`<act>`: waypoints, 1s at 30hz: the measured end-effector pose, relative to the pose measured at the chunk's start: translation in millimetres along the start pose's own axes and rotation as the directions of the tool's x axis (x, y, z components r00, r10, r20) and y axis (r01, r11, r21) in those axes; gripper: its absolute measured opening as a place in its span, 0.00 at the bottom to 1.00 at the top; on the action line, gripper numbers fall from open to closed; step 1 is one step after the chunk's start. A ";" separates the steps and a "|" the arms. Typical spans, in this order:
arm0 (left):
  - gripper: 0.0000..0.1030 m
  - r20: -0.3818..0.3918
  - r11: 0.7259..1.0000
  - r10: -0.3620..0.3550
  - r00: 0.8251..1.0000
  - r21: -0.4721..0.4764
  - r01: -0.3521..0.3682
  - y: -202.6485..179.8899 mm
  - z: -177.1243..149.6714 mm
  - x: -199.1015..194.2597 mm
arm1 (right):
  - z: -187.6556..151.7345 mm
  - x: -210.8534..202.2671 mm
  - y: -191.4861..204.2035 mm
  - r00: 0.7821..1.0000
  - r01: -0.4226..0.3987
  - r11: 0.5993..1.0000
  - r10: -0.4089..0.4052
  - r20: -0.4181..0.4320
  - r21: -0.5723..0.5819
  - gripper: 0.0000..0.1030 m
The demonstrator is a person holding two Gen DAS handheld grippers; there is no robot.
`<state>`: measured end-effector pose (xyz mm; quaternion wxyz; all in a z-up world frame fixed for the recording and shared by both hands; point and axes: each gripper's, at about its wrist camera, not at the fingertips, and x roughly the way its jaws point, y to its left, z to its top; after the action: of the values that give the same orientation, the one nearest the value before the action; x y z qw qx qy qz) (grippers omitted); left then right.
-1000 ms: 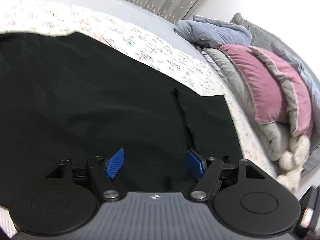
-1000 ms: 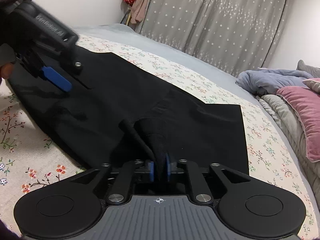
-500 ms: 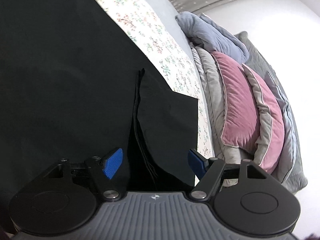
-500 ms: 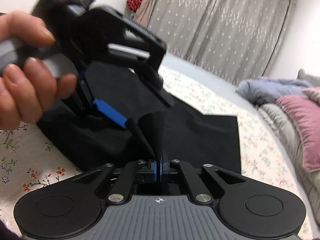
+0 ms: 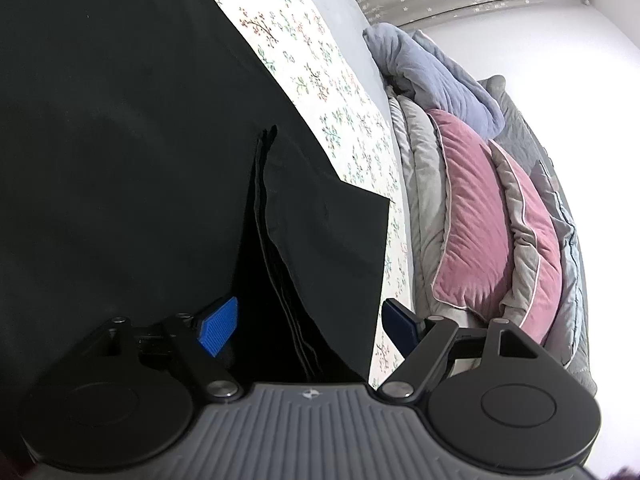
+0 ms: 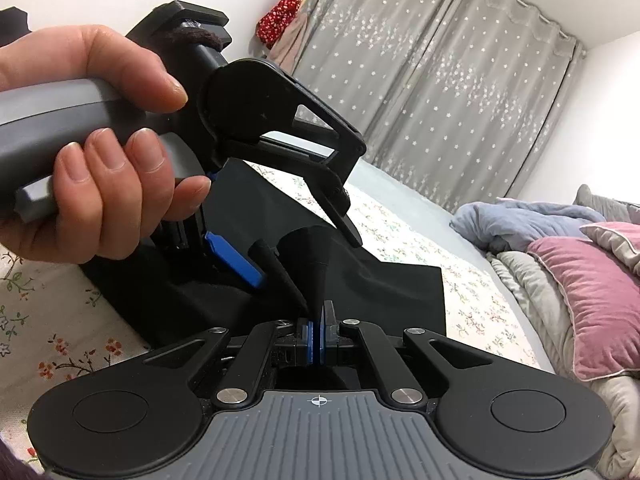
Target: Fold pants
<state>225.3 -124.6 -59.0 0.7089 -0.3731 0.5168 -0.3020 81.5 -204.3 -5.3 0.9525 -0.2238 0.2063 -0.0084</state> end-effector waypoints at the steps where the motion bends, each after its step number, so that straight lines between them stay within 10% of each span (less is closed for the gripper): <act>1: 0.78 0.007 1.000 0.008 1.000 0.000 -0.008 -0.3 0.8 0.2 | 0.1 -0.1 0.9 1.000 0.000 1.000 0.000 0.000 -0.002 0.01; 7: 0.68 0.029 1.000 0.022 0.999 0.010 -0.022 -5.1 4.2 7.6 | -0.2 -9.4 4.7 1.000 0.010 1.000 -0.010 0.019 -0.005 0.01; 16: 0.02 0.029 0.982 0.143 0.989 0.123 -0.146 -17.1 18.2 26.0 | -1.5 -13.7 10.4 0.999 0.013 0.999 -0.011 0.042 -0.050 0.01; 30: 0.01 0.159 0.881 0.225 0.961 0.389 -0.270 -60.6 43.8 -25.7 | 37.7 -15.2 29.9 0.991 -0.083 0.996 0.080 0.106 0.027 0.00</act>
<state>257.4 -126.8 13.2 0.8308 -0.1644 0.4464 -0.2888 80.3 -159.8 18.5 0.9650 -0.2005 0.1646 0.0390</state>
